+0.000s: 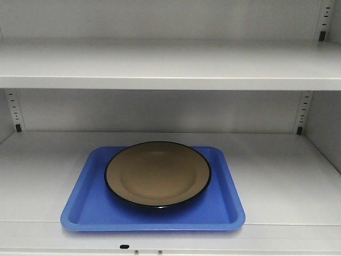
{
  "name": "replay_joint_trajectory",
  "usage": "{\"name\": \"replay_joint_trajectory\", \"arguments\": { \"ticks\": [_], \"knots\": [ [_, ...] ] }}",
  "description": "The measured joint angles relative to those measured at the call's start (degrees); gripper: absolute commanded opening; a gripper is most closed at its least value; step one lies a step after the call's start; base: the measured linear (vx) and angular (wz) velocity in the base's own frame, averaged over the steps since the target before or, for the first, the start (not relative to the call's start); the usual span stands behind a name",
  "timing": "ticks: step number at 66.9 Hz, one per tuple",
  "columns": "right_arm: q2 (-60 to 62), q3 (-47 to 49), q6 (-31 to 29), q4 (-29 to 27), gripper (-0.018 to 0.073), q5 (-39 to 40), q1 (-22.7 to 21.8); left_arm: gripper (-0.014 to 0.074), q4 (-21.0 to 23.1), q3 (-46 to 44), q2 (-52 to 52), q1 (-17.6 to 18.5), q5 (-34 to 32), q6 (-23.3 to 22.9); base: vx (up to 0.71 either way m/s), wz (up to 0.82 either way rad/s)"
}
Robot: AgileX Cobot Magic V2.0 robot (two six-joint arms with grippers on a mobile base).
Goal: Place disk in tray to left cabinet
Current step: 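Open the right gripper and withdraw it from the tray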
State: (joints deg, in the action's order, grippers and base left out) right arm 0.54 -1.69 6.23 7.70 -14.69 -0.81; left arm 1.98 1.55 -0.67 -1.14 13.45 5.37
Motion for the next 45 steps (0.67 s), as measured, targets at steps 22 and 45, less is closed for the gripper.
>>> {"name": "replay_joint_trajectory", "arguments": {
  "ticks": [22, 45],
  "knots": [
    [0.0, 0.0, 0.0, 0.0, -0.0006, 0.0, 0.0, -0.0003, 0.0, 0.0, 0.0, 0.0, 0.0, 0.0, 0.0, 0.0],
    [0.0, 0.0, -0.01, 0.0, -0.0006, 0.0, 0.0, -0.0003, 0.0, 0.0, 0.0, 0.0, 0.0, 0.0, 0.0, 0.0]
  ]
}}
